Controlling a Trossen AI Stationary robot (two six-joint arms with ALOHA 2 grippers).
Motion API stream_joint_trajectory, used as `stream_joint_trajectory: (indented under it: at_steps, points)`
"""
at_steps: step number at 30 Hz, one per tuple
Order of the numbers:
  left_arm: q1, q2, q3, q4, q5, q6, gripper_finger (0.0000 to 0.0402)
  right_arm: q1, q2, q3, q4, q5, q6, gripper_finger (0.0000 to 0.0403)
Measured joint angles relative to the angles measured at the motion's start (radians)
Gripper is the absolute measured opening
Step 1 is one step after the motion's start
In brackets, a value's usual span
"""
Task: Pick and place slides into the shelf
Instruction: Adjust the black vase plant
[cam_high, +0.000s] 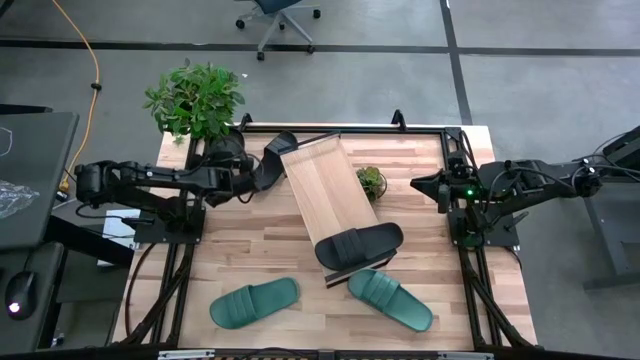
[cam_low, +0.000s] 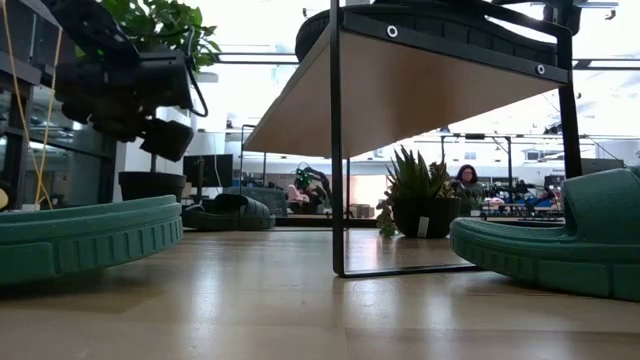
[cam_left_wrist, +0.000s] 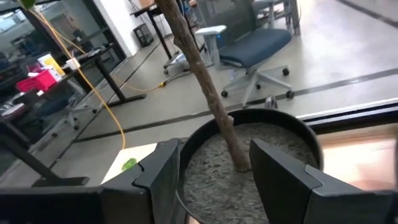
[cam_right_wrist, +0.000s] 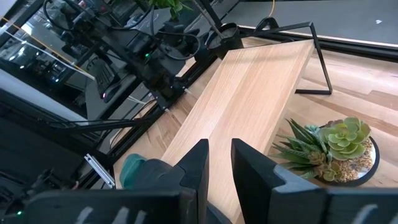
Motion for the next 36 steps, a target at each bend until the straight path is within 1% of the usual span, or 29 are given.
stream_joint_trajectory:
  at_steps: [6,11,18,22,26,33,36]
  points:
    - [0.031,0.000,0.000,0.014,0.000,0.028,0.0184,0.000,0.000,0.000,0.000,0.001,-0.003,0.0060]
    - [0.064,-0.001,0.000,0.073,0.000,0.117,0.0181,0.000,0.000,0.000,-0.006,0.005,-0.003,0.0060]
    - [0.094,-0.003,0.000,0.221,0.053,0.230,0.0167,0.000,0.000,0.000,-0.011,0.014,-0.003,0.0060]
    - [0.130,-0.009,0.000,0.233,0.060,0.267,0.0163,0.000,0.000,0.000,-0.011,0.014,0.002,0.0060]
    - [0.170,-0.019,0.000,0.250,0.101,0.294,0.0163,0.000,0.000,0.000,-0.011,0.014,0.007,0.0060]
    - [0.211,-0.022,0.000,0.361,0.142,0.456,0.0163,0.000,0.000,0.000,-0.011,0.015,0.004,0.0060]
    - [0.238,-0.022,0.000,0.398,0.160,0.483,0.0162,0.000,0.000,0.000,-0.011,0.015,0.004,0.0060]
